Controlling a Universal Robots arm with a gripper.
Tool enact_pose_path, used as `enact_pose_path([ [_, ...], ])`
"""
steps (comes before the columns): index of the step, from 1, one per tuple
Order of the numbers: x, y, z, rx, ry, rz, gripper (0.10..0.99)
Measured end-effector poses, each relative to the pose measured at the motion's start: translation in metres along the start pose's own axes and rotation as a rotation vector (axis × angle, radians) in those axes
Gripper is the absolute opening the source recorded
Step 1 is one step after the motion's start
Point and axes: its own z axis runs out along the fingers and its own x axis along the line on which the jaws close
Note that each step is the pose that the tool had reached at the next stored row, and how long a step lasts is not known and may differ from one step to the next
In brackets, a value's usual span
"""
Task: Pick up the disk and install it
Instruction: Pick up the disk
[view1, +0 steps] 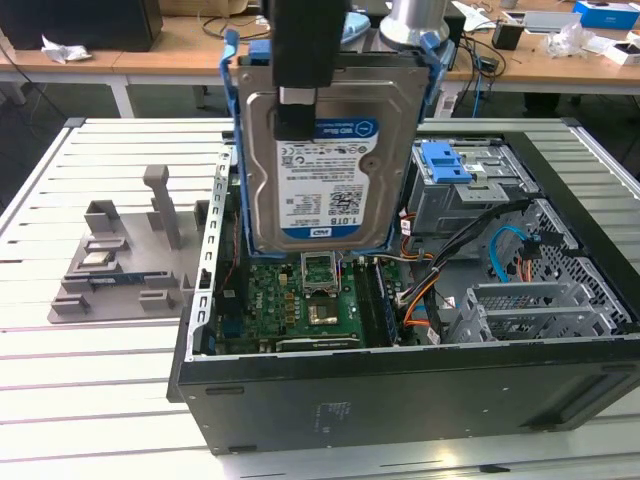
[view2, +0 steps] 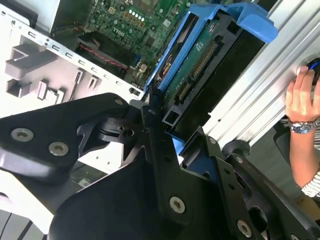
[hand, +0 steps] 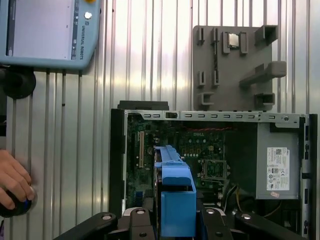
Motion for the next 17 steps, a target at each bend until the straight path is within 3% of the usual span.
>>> enact_pose_path([
  [4, 0.0004, -0.0214, -0.0007, 0.000, -0.0001, 0.000, 0.365],
  [8, 0.0010, -0.0520, -0.0018, 0.000, 0.0000, 0.000, 0.365],
  [17, 0.0015, -0.0869, -0.0029, 0.000, -0.0002, 0.000, 0.365],
])
